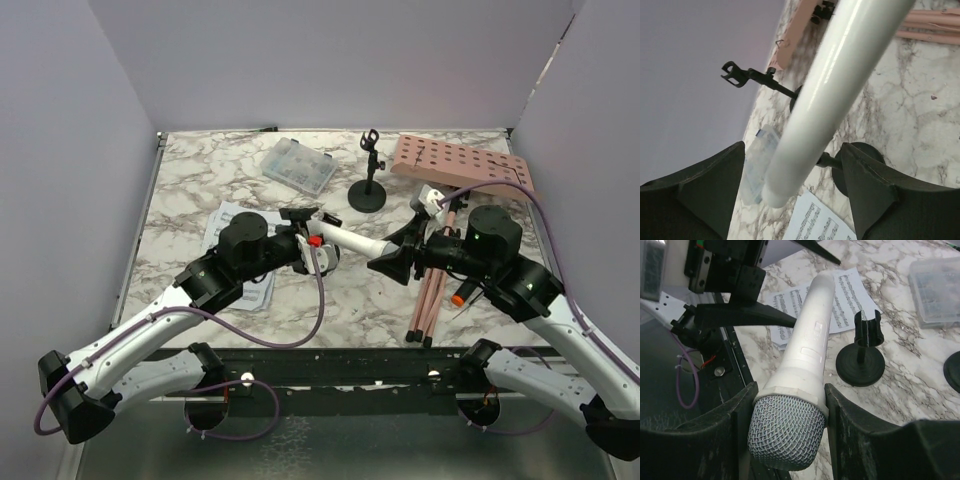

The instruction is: Pack up the instrument practice props

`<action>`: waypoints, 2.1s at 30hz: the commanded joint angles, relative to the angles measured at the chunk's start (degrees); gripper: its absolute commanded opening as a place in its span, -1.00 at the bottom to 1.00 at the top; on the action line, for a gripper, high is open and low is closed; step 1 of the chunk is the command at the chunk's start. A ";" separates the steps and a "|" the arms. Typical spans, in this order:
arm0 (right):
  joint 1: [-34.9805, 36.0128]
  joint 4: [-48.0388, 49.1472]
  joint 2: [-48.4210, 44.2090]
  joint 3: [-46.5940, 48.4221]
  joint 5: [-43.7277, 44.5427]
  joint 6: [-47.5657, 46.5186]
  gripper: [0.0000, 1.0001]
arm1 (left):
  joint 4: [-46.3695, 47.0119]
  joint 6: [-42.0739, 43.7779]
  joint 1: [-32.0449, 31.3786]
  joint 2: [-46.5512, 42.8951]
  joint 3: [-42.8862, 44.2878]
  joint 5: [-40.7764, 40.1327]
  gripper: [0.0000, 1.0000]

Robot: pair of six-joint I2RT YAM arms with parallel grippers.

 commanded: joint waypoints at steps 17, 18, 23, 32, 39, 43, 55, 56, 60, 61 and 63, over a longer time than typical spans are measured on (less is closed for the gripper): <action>0.30 10.60 2.57 2.28 -6.13 -1.50 -0.85 | -2.99 -1.11 -5.59 1.89 2.16 -5.43 -1.00; 0.31 12.11 2.24 1.85 -5.55 -0.99 -0.72 | -2.33 -1.96 -5.54 1.73 2.03 -5.75 -1.00; 0.25 21.29 -0.45 -2.13 0.20 1.37 0.33 | 1.96 -10.66 -5.56 1.36 1.93 -8.54 -1.00; 0.27 36.00 -2.03 -8.46 5.54 5.33 0.87 | 11.22 -32.28 -5.61 2.60 2.96 -8.08 -1.00; 0.30 44.86 1.17 -11.20 4.70 8.12 0.86 | 22.83 -48.06 -5.62 5.36 1.32 -5.27 -1.00; 0.25 51.07 2.97 -13.18 6.45 10.24 0.86 | 29.27 -52.90 -6.16 6.71 -0.62 -3.48 -1.00; 0.26 60.12 8.36 -13.04 6.85 13.62 0.53 | 34.15 -56.49 -9.25 9.30 -3.21 -2.94 -1.00; 0.28 60.58 8.51 -12.95 6.91 13.72 0.51 | 34.13 -56.52 -9.38 9.45 -3.42 -2.93 -1.00; 0.25 61.30 8.89 -12.48 7.29 13.70 0.50 | 34.18 -57.22 -9.66 9.49 -4.36 -3.82 -1.00; 0.25 61.33 8.89 -12.42 7.43 13.55 0.50 | 34.19 -57.42 -9.68 9.45 -4.60 -4.46 -1.00; 0.21 61.12 8.61 -12.31 7.81 13.08 0.50 | 34.18 -58.13 -9.71 9.22 -5.37 -6.57 -1.00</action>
